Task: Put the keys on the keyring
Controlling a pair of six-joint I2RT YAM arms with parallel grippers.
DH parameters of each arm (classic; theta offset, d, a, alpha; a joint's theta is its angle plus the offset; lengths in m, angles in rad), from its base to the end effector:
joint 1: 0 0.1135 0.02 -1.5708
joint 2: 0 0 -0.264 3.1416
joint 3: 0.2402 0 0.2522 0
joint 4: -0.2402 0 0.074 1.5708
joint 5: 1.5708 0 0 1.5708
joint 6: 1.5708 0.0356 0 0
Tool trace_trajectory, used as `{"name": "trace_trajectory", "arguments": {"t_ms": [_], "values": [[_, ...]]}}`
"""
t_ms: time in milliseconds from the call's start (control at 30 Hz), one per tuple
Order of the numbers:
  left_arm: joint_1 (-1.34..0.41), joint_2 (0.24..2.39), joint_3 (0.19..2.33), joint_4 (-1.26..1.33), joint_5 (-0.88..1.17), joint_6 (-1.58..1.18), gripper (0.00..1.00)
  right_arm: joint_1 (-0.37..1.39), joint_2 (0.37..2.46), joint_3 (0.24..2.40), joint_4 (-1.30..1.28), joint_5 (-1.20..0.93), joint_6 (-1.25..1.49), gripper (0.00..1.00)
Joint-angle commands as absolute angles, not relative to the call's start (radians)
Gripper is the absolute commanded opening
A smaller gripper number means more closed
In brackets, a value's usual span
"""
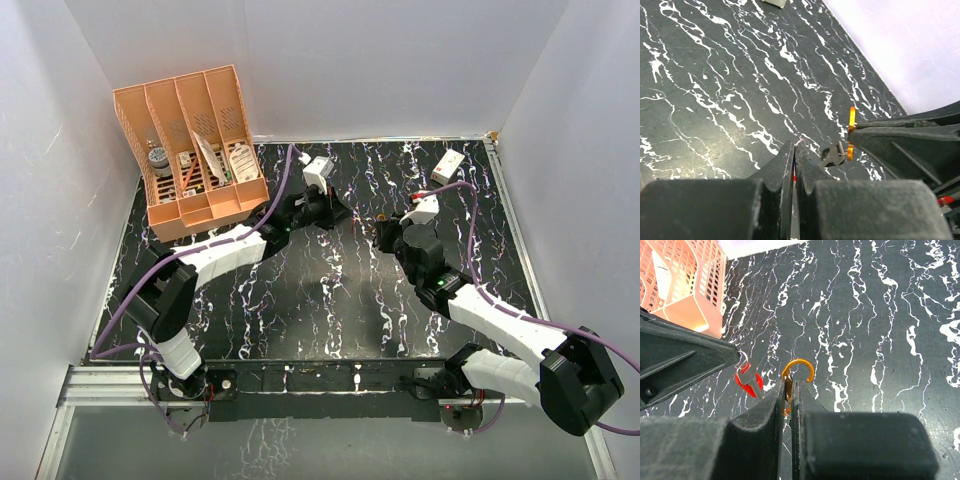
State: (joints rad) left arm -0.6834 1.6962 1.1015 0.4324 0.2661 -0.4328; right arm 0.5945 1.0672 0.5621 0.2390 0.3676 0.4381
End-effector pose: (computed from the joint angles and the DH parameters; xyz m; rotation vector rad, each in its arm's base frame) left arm 0.3015 -0.2576 0.2704 0.4361 1.7937 -1.0334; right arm 0.2055 0.1235 0.2505 0.1154 1.8327 0.3917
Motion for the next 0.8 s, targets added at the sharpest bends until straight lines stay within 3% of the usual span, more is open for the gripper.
{"name": "trace_trajectory", "arguments": {"t_ms": [0, 767], "values": [[-0.682, 1.648, 1.156, 0.406, 0.310, -0.525, 0.00, 0.592, 1.058, 0.584, 0.319, 0.383, 0.408, 0.00], [-0.681, 1.655, 1.224, 0.269, 0.294, -0.692, 0.00, 0.592, 1.122, 0.542, 0.513, 0.433, 0.322, 0.00]]}}
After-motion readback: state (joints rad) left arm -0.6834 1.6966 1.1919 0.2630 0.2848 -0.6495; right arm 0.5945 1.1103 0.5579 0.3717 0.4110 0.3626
